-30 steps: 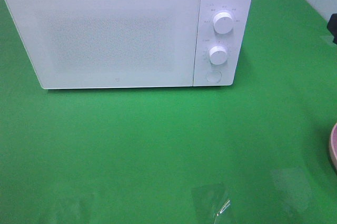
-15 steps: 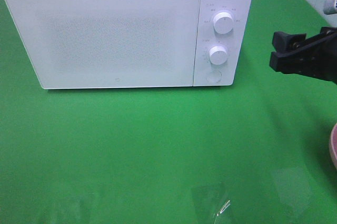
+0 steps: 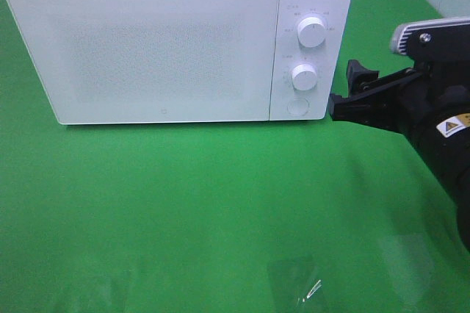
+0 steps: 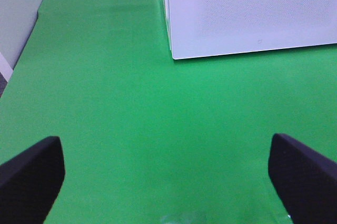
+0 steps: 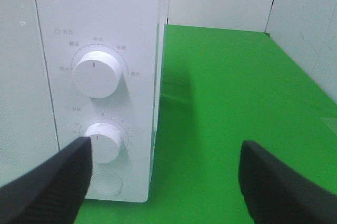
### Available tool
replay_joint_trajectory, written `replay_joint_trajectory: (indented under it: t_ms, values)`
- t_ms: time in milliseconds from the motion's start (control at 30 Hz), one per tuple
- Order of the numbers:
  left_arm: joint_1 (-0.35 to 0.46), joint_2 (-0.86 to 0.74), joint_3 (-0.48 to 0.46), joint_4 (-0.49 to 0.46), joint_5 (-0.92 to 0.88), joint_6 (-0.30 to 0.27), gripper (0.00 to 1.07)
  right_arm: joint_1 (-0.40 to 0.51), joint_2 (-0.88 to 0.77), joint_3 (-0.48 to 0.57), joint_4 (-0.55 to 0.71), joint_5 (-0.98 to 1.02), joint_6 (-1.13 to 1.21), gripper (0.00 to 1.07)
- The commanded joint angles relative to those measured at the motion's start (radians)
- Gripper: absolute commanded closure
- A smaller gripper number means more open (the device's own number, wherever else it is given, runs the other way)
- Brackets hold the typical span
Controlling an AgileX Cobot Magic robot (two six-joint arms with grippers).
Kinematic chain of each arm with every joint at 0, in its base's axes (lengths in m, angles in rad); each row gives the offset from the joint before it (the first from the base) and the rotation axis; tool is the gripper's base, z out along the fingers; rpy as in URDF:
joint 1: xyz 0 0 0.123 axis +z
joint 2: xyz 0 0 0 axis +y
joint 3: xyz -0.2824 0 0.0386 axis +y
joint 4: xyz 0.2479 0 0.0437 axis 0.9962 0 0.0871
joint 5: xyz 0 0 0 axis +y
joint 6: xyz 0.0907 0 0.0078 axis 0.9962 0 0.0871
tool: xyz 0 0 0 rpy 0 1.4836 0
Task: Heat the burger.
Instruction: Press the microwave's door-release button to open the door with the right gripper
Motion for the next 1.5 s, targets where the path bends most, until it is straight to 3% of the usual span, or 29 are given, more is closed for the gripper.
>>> replay_joint_trajectory:
  t_ms: [33,500,900,1100,1133,1167,1200,1233,1300,1500]
  values:
    - [0.004,-0.006,0.003,-0.003,0.001,0.001,0.09,0.034,0.039,-0.003,0.007,-0.077,-0.002,0.31]
    - [0.004,-0.006,0.003,-0.003,0.001,0.001,0.09,0.050,0.195,-0.024,0.007,-0.096,0.137,0.31]
    - [0.004,-0.006,0.003,-0.003,0.001,0.001,0.09,0.050,0.202,-0.024,0.002,-0.118,0.267,0.35]
    - [0.004,-0.006,0.003,-0.003,0.001,0.001,0.09,0.050,0.206,-0.024,-0.002,-0.111,0.473,0.50]
    - [0.004,-0.006,0.003,-0.003,0.001,0.001,0.09,0.050,0.206,-0.024,-0.003,-0.092,0.579,0.57]
    - [0.004,-0.006,0.003,-0.003,0.001,0.001,0.09,0.050,0.206,-0.024,-0.003,-0.092,0.579,0.57]
    - [0.004,-0.006,0.003,-0.003,0.001,0.001,0.09,0.050,0.206,-0.024,-0.003,-0.072,0.696,0.66]
    - [0.004,-0.006,0.003,-0.003,0.001,0.001,0.09,0.050,0.206,-0.024,-0.003,-0.072,0.696,0.66]
    - [0.004,-0.006,0.003,-0.003,0.001,0.001,0.09,0.050,0.206,-0.024,-0.018,-0.060,0.849,0.80]
    - [0.004,-0.006,0.003,-0.003,0.001,0.001,0.09,0.050,0.206,-0.024,-0.086,-0.061,1.124,0.96]
